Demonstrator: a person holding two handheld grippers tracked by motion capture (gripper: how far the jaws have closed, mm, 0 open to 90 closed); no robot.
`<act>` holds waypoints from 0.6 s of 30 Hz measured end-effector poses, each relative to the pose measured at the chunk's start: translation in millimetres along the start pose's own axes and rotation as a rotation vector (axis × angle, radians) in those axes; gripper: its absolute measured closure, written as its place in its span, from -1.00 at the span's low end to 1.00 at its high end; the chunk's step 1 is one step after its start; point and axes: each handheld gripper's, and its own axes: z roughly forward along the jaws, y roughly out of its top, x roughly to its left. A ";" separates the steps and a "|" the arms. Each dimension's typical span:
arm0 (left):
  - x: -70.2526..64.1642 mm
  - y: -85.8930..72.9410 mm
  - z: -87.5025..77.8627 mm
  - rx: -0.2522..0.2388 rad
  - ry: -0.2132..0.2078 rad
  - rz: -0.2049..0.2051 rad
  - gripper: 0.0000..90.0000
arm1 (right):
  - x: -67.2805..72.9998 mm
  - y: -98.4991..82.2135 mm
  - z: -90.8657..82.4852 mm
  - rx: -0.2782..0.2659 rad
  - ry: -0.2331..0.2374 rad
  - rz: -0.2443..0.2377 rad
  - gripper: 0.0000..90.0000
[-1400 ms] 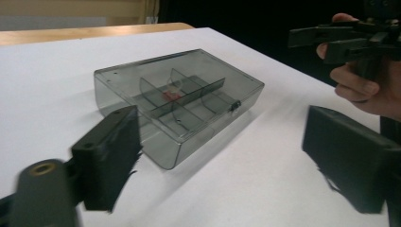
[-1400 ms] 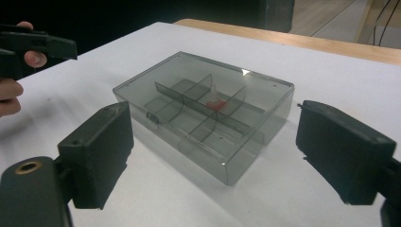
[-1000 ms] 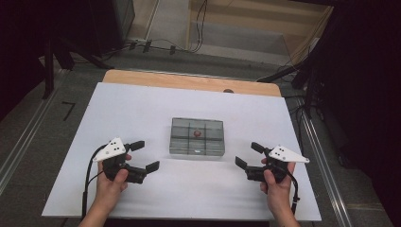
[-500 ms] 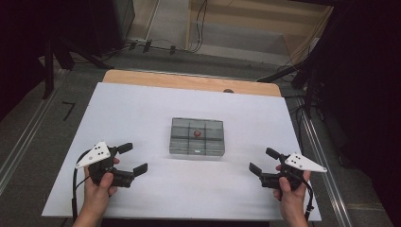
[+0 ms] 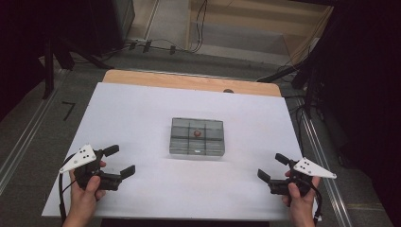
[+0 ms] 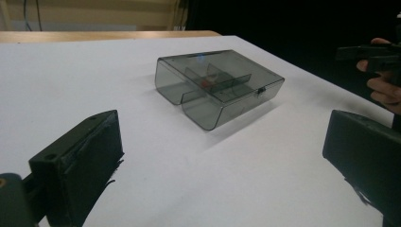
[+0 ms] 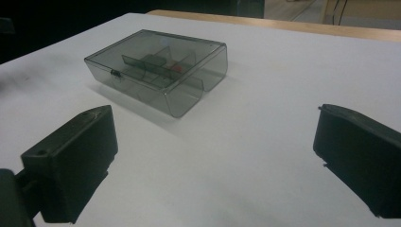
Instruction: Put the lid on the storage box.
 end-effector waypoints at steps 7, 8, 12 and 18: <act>9.5 -2.1 -8.9 -0.001 0.023 0.006 -1.00 | -18.1 -6.5 -11.1 -0.014 -0.035 0.014 -1.00; 11.2 -2.7 -10.7 0.000 0.030 0.010 -1.00 | -20.9 -7.9 -12.4 -0.014 -0.042 0.024 -1.00; 18.6 -5.3 -17.8 -0.004 0.040 0.015 -1.00 | -31.8 -14.7 -15.6 -0.018 -0.065 0.031 -1.00; 25.3 -8.7 -23.7 -0.001 0.041 0.024 -1.00 | -44.5 -23.0 -19.9 -0.035 -0.092 0.073 -1.00</act>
